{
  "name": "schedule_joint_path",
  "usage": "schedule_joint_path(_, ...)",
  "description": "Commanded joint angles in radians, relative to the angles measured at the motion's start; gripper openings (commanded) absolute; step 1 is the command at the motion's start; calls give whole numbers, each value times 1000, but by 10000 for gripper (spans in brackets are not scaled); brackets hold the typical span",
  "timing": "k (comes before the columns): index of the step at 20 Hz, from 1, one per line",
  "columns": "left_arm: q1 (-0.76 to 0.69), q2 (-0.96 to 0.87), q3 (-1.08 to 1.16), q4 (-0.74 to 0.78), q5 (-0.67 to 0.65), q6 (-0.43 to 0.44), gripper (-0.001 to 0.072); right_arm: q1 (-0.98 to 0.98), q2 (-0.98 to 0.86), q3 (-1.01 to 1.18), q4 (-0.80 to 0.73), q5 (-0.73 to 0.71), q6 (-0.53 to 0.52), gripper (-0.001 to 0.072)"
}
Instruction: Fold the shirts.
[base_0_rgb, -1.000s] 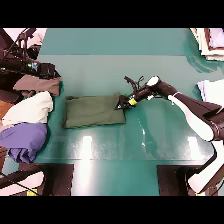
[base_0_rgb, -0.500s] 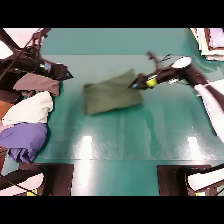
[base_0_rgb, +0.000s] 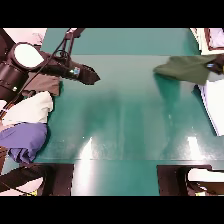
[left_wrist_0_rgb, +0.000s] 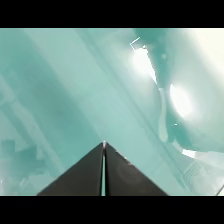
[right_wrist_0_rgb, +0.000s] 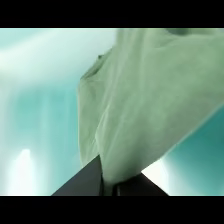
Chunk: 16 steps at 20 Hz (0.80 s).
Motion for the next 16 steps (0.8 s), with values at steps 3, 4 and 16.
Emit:
schedule_joint_path(3, -53, 1, 0, 1, 27, -35, 28, -164, -135, 207, -8, -20, -31, 12)
schedule_joint_path(4, -53, 1, 0, 1, 26, -35, 28, -169, -157, 248, -7, -8, -31, 12)
schedule_joint_path(16, -53, 1, 0, 2, 27, -35, 28, -250, -119, 445, -7, 77, -30, 12)
